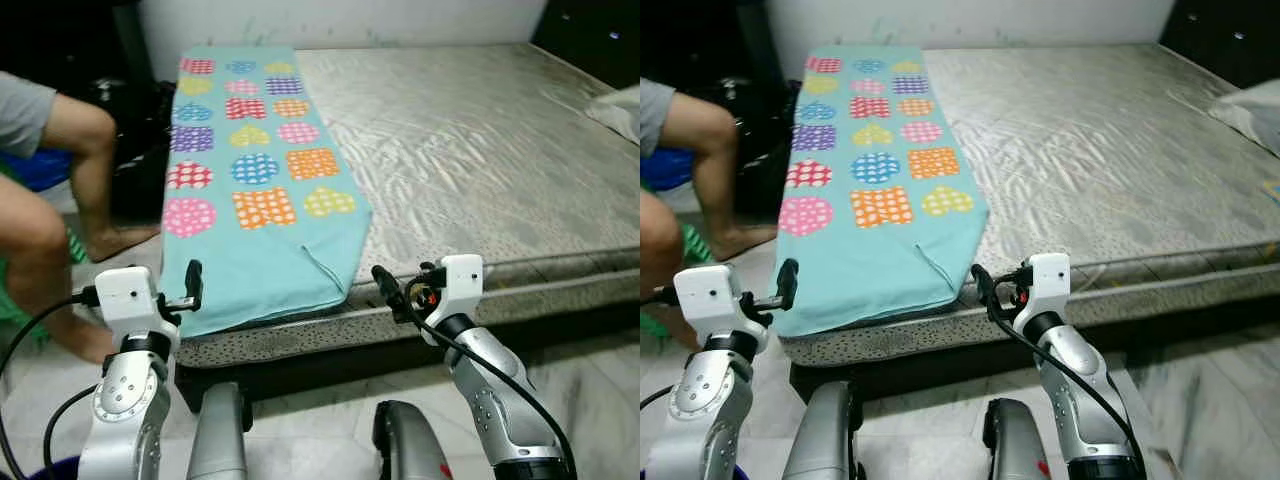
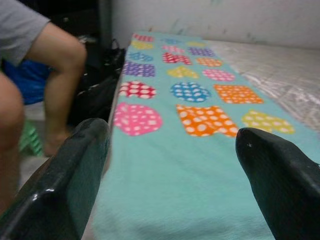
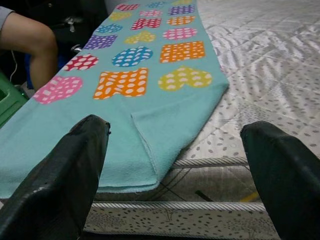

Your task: Clean up the room

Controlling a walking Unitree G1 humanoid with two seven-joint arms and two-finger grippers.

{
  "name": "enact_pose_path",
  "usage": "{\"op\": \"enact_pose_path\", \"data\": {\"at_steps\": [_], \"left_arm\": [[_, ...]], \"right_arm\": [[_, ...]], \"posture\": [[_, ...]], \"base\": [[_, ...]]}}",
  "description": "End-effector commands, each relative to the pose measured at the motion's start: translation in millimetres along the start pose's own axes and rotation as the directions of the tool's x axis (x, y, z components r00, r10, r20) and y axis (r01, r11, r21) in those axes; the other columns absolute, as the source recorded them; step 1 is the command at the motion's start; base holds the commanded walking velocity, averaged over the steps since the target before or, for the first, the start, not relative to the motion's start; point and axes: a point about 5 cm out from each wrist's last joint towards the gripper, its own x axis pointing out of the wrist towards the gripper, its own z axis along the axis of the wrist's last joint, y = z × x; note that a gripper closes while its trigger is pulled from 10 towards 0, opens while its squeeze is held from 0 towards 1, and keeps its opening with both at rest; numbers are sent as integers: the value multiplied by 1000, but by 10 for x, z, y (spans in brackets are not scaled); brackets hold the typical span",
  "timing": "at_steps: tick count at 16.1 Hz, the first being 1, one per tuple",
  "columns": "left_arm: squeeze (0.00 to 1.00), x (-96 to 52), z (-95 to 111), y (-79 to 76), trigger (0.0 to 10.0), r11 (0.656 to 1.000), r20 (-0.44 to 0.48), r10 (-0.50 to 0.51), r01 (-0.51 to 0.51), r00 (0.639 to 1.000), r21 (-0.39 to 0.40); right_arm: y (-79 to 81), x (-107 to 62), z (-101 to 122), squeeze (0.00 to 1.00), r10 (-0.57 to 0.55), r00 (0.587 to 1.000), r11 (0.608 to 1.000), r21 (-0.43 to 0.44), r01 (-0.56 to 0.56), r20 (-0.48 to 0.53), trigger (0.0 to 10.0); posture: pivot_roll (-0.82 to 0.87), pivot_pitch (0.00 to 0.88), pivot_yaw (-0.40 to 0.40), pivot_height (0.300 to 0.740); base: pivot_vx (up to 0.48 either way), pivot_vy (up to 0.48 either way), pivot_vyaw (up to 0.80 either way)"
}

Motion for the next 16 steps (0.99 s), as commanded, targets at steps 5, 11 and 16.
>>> {"op": "enact_pose_path", "data": {"at_steps": [5, 11, 16], "left_arm": [[0, -15, 36, -12, 10000, 1000, 14, -1, 1, 1000, -7], [0, -1, 40, -58, 10000, 999, 18, -24, 24, 1000, -28], [0, 9, 43, -72, 10000, 999, 18, -36, 36, 999, -30]], "right_arm": [[44, 29, 38, 0, 38, 999, 999, -28, -38, 14, 10000], [68, 44, 48, 0, 65, 998, 996, -55, -64, 13, 10000], [87, 44, 40, 0, 77, 997, 995, -62, -76, 11, 10000]], "posture": [[-19, 90, -28, 525], [-26, 103, -30, 525], [-27, 106, -29, 525]], "base": [[0, 0, 0], [137, 0, 0], [392, 0, 719]]}}
